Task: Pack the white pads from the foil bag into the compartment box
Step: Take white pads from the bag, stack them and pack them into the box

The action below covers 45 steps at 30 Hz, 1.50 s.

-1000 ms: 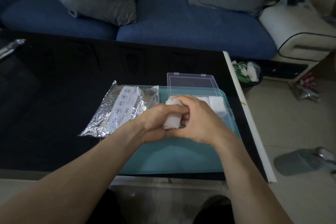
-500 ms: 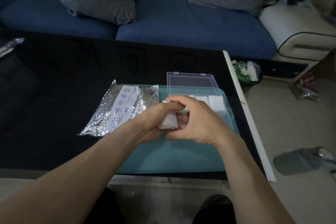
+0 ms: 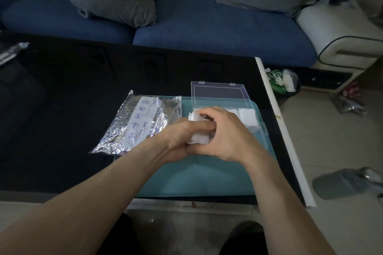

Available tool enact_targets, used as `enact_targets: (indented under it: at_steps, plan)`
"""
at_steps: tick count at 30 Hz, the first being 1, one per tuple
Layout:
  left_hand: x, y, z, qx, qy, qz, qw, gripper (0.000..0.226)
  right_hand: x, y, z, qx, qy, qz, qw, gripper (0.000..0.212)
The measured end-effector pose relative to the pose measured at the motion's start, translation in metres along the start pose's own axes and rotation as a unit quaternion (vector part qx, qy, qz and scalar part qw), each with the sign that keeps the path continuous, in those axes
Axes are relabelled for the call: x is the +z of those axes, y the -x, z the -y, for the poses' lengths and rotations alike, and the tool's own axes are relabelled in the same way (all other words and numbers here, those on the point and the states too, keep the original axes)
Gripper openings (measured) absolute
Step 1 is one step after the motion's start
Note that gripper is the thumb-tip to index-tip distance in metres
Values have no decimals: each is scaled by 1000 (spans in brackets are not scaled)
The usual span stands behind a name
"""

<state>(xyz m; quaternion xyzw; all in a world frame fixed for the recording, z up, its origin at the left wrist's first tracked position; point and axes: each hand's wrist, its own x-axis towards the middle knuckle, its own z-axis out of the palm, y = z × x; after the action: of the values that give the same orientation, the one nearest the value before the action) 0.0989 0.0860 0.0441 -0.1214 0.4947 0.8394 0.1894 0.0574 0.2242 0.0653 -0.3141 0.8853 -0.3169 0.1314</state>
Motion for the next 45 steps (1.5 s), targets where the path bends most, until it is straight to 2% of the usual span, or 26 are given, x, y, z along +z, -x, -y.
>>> enact_targets:
  at_steps: [2, 3, 7, 10, 13, 18, 22, 23, 25, 27, 30, 31, 33, 41, 45]
  plan:
    - [-1, 1, -2, -1, -18, 8, 1000, 11, -7, 3, -2, 20, -37, 48, 998, 95]
    - [-4, 2, -3, -8, -33, 19, 999, 17, -11, 5, -3, 26, -56, 79, 995, 95]
    - [-16, 7, -6, -56, -105, 143, 982, 53, -19, 6, -11, 32, -218, 162, 962, 62]
    - [-15, 11, -7, -71, -139, 226, 962, 54, -24, 6, -15, 30, -270, 177, 946, 45]
    - [-11, 15, -10, -67, -145, 257, 953, 37, -23, 3, -18, 34, -276, 150, 949, 37]
    - [-12, 14, -8, -68, -153, 209, 963, 19, -23, 2, -26, 17, -336, 118, 934, 36]
    - [-14, 16, -11, -89, -192, 120, 970, 23, -30, -8, -32, 97, -473, -76, 872, 30]
    - [-13, 17, -11, -83, -213, 88, 969, 20, -31, -10, -34, 115, -455, -118, 875, 26]
    - [-13, 14, -9, -61, -244, 2, 968, 6, -27, -13, -42, 152, -375, -154, 902, 23]
    - [-17, 8, -4, -36, -304, -95, 947, 20, -17, -15, -47, 184, -301, -141, 925, 27]
    - [-23, 3, 0, -2, -512, -184, 839, 20, 1, -20, -48, 201, -195, -88, 956, 30]
    - [-22, 3, 1, 1, -549, -188, 814, 18, 5, -22, -48, 204, -161, -79, 962, 27]
    - [-20, 2, 5, -11, -581, -177, 794, 17, 14, -25, -45, 226, -105, -74, 966, 25]
    - [-22, -9, 19, -61, -558, -135, 817, 21, 35, -31, -30, 281, -38, -25, 959, 32]
    - [-19, -9, 24, -64, -554, -131, 820, 16, 32, -31, -32, 281, -4, -38, 959, 22]
